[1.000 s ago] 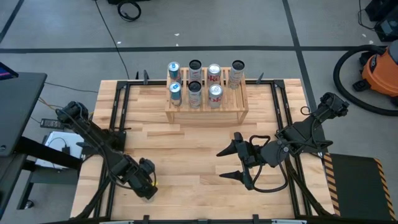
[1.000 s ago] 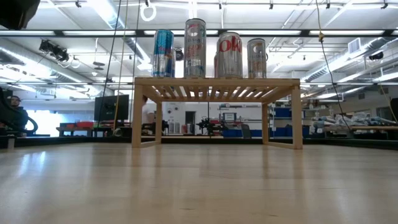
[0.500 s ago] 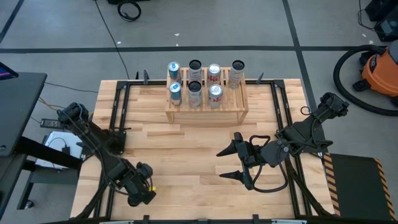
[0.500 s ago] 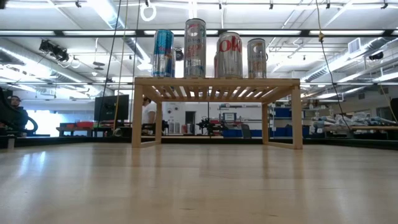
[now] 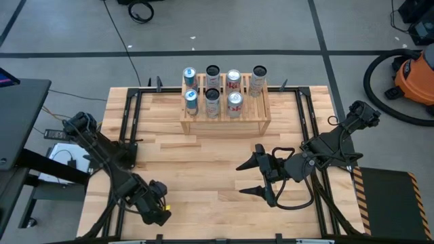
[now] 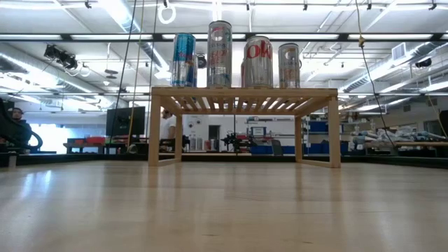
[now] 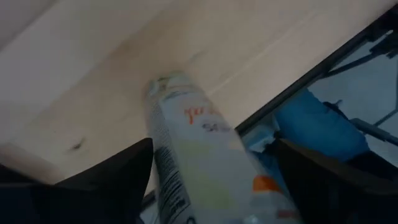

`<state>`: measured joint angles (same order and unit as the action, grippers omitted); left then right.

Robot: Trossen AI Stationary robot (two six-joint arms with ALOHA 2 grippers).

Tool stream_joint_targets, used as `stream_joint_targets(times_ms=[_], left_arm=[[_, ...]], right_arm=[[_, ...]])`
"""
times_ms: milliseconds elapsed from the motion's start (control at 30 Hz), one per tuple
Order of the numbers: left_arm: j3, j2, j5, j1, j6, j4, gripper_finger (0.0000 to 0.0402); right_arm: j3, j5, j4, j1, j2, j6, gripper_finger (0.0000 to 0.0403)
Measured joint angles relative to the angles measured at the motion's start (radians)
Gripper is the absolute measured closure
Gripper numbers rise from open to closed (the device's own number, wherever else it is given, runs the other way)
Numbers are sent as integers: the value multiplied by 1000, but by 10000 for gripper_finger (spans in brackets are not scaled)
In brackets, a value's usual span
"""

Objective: Place canned beverage on shelf
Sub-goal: Put the white and yellow soda can on the shelf aligned with the white and yellow soda can

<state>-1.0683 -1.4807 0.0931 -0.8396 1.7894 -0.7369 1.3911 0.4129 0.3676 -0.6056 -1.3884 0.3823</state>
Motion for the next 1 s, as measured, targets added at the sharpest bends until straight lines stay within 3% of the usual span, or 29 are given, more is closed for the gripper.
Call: stream_joint_targets(times_ms=[733, 1000], left_arm=[[0, -5, 54, -113, 116, 6, 63], [0, -5, -8, -136, 82, 7, 63]], right_arm=[[0, 0, 0, 0, 0, 0, 58], [0, 0, 0, 0, 0, 0, 58]])
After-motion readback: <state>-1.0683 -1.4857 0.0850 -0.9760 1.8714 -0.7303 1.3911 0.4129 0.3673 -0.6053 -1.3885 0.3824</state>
